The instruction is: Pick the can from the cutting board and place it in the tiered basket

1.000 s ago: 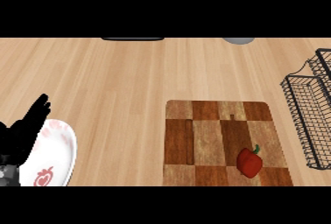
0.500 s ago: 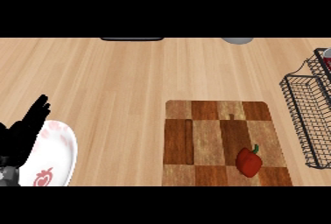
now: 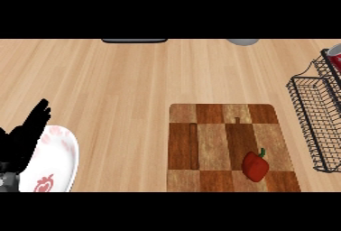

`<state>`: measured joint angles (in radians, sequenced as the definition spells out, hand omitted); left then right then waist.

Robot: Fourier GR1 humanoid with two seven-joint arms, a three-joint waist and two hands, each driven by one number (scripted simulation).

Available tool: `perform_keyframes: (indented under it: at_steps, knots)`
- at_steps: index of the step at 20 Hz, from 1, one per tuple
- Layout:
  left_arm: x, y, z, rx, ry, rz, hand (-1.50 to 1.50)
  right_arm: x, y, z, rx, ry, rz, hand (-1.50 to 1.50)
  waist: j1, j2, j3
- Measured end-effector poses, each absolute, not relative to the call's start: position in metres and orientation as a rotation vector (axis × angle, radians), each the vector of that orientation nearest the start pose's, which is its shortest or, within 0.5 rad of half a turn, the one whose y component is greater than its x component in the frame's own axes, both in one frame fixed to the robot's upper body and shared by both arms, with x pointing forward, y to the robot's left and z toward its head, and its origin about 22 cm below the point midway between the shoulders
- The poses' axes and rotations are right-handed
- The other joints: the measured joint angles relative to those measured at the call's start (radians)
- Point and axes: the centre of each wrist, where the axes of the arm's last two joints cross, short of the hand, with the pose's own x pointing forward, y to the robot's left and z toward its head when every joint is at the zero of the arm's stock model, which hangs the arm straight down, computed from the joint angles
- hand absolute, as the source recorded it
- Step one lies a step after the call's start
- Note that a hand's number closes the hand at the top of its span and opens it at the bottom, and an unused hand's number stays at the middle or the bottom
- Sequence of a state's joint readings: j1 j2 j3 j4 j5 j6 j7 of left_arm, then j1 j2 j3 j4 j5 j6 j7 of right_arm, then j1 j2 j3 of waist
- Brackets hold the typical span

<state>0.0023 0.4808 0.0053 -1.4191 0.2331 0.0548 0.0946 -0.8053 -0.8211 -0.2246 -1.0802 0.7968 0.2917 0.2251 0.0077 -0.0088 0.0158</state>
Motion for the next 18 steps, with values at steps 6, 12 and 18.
perform_keyframes:
  at_steps: [6, 12, 18]
  knots:
    - [0.234, 0.360, 0.013, 0.296, -1.322, -0.079, 0.00, 0.339, -0.438, 0.320, -1.286, -1.260, 0.405, -1.50, -0.015, -0.005, -0.002]
    - [0.226, 0.366, 0.012, 0.305, -1.313, -0.060, 0.00, 0.296, -0.498, 0.334, -1.078, -1.329, 0.138, -1.50, -0.039, -0.010, -0.002]
    - [0.219, 0.366, 0.011, 0.329, -1.312, -0.045, 0.00, 0.237, -0.559, 0.322, -0.884, -1.455, -0.030, -1.50, -0.056, -0.012, -0.002]
